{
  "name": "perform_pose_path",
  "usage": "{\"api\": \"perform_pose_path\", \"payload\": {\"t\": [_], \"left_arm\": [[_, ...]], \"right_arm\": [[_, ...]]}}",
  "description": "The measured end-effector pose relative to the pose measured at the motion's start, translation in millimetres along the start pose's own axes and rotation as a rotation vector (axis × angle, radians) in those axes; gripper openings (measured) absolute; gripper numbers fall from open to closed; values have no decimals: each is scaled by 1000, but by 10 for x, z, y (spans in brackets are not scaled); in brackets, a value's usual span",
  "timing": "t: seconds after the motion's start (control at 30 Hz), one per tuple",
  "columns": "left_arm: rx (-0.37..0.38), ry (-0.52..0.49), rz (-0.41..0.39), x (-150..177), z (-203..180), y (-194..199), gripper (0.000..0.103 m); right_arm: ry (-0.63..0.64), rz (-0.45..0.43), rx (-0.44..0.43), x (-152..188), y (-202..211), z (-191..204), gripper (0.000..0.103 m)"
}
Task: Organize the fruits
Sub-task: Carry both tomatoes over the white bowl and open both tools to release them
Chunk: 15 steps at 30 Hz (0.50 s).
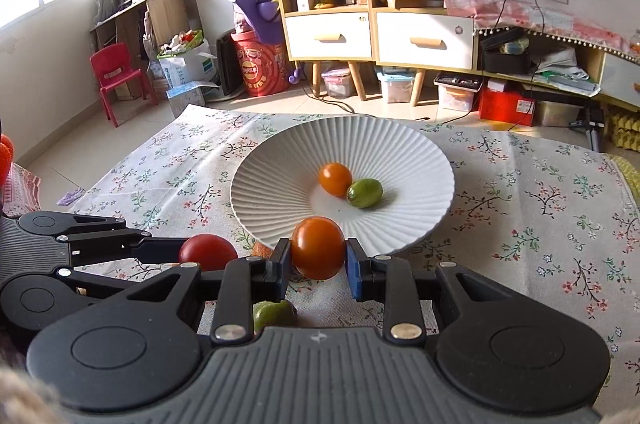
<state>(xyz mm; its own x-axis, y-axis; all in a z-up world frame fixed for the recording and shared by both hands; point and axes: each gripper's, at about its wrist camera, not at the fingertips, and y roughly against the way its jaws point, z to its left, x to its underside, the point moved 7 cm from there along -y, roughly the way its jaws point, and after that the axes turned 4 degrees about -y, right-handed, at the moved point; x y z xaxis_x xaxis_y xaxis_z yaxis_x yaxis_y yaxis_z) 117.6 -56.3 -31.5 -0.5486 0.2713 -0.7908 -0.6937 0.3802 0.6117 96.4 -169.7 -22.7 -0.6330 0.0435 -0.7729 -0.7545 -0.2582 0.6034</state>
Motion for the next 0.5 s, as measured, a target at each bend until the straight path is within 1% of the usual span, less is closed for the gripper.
{"api": "perform_pose_path", "payload": {"t": [0.17, 0.3, 0.5], "left_arm": [[-21, 34, 0, -158, 61, -192, 36], [-34, 10, 13, -184, 47, -367, 36], [-30, -37, 42, -177, 76, -520, 36]], "right_arm": [[-17, 5, 20, -113, -170, -123, 26], [-9, 38, 27, -139, -335, -224, 26], [17, 77, 36, -124, -515, -319, 26]]}}
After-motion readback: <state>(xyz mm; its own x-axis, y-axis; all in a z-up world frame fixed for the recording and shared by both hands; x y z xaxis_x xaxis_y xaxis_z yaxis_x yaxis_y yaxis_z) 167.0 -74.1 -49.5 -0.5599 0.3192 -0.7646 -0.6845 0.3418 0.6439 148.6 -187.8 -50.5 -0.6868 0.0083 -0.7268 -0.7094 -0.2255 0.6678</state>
